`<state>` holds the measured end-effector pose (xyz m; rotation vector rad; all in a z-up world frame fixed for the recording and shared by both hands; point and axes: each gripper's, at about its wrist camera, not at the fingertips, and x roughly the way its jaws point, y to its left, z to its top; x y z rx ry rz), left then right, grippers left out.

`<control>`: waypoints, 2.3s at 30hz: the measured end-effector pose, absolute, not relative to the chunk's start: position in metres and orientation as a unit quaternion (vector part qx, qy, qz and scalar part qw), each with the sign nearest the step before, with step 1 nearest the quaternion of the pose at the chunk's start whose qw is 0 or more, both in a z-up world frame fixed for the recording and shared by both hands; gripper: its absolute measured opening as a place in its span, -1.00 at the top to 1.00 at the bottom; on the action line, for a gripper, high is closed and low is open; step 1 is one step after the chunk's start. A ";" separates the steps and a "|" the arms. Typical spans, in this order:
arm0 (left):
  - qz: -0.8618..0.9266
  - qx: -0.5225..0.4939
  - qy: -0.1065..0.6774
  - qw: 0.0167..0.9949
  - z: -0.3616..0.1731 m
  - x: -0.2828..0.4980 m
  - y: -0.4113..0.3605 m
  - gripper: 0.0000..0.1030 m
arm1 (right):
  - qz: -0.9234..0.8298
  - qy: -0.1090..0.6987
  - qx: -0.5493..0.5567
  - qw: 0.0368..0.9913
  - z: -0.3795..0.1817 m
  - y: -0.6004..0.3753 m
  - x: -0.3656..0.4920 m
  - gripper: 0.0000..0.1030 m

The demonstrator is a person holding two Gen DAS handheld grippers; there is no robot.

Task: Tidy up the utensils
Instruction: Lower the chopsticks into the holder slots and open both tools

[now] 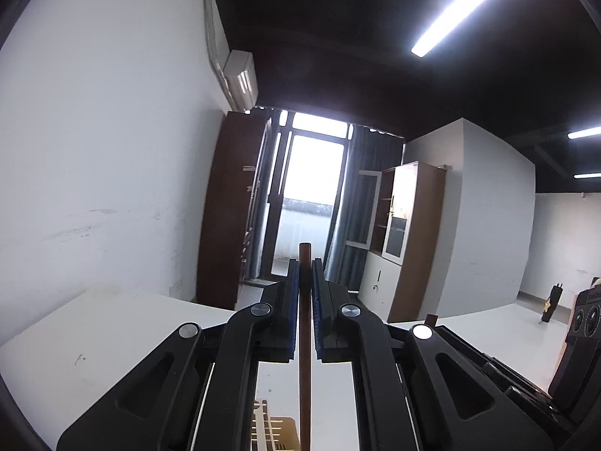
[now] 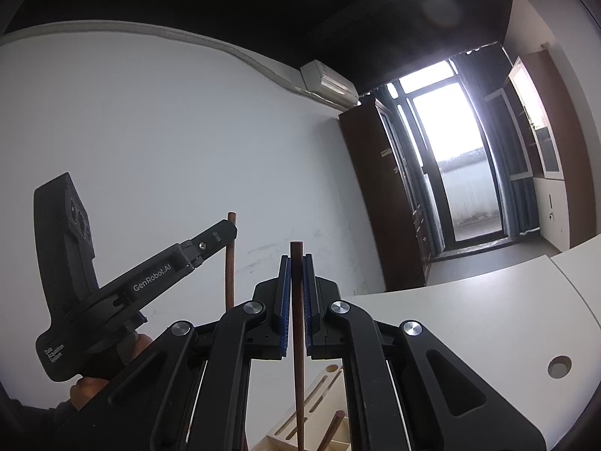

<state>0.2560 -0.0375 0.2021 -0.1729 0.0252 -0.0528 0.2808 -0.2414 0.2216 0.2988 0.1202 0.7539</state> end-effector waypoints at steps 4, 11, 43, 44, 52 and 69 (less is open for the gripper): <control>0.002 -0.077 -0.003 0.997 0.195 0.259 -0.041 0.89 | 0.374 0.064 0.142 0.914 0.212 -0.235 0.281 0.87; 0.035 -0.061 -0.002 0.998 0.182 0.256 -0.045 0.89 | 0.370 0.065 0.118 0.919 0.204 -0.228 0.267 0.87; 0.038 -0.075 0.027 0.996 0.216 0.204 -0.019 -0.46 | 0.275 0.060 0.092 0.955 0.220 -0.259 0.214 -0.34; 0.035 -0.078 0.026 0.996 0.221 0.193 -0.015 -0.52 | 0.264 0.058 0.095 0.958 0.224 -0.267 0.207 -0.48; -0.018 -0.090 0.129 0.987 0.197 0.139 0.013 -0.89 | 0.187 0.124 0.078 0.971 0.218 -0.308 0.162 -0.80; -0.073 -0.111 0.492 0.861 -0.077 0.175 0.026 -0.21 | 0.064 0.408 0.047 0.910 0.017 -0.341 0.168 0.25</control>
